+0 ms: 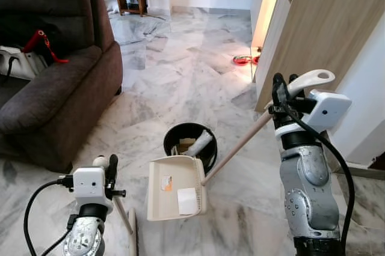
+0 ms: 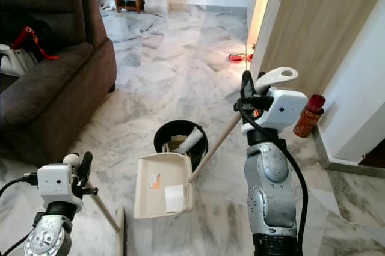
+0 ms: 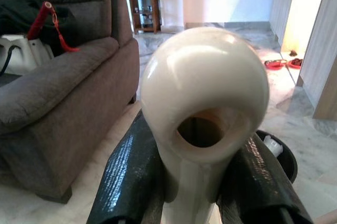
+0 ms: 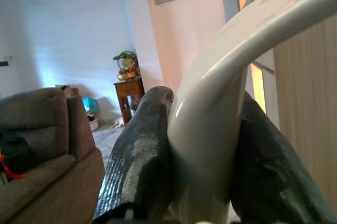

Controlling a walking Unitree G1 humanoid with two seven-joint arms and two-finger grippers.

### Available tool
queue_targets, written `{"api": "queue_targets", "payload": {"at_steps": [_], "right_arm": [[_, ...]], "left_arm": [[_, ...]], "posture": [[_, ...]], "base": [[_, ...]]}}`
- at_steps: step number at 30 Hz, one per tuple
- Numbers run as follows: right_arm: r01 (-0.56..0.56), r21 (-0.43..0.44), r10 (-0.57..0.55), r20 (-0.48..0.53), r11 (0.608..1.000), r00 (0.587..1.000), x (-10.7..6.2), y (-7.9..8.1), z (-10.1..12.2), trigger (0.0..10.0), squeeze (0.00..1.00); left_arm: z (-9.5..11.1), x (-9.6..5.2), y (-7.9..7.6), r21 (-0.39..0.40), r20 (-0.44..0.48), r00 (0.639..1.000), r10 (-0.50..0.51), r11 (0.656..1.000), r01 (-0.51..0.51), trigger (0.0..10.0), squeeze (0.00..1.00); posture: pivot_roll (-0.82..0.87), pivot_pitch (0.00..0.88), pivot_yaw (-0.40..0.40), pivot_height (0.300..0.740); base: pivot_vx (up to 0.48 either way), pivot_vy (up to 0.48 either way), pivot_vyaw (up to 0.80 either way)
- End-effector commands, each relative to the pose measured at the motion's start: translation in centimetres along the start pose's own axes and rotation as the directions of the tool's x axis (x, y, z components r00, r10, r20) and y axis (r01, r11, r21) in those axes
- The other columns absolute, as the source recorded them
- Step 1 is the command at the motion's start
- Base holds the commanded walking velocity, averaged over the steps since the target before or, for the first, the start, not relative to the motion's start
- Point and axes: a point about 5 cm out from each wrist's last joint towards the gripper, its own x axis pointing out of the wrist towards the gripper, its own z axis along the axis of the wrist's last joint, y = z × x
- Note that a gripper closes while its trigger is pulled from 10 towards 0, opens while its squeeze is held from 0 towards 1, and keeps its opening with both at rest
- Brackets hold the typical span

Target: Sweep floor

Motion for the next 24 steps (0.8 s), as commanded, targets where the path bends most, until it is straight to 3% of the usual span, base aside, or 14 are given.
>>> {"api": "queue_targets", "payload": {"at_steps": [1, 24], "right_arm": [[-0.030, 0.016, 0.028, 0.105, 0.999, 0.994, 0.61, 0.74, 2.14, 10.0, 0.00], [-0.041, 0.018, 0.039, 0.115, 0.999, 0.993, 0.71, 0.83, 2.44, 10.0, 0.00]], "left_arm": [[1.22, 0.42, -0.25, 0.018, 0.056, 0.998, -0.004, 1.000, 0.003, 10.0, 0.00], [1.31, 0.45, -0.28, 0.015, 0.056, 0.998, -0.002, 1.000, 0.001, 10.0, 0.00]], "posture": [[0.04, 0.000, -0.011, 0.740], [0.04, 0.000, -0.014, 0.740]], "base": [[0.289, 0.000, 0.00], [0.342, 0.000, 0.00]]}}
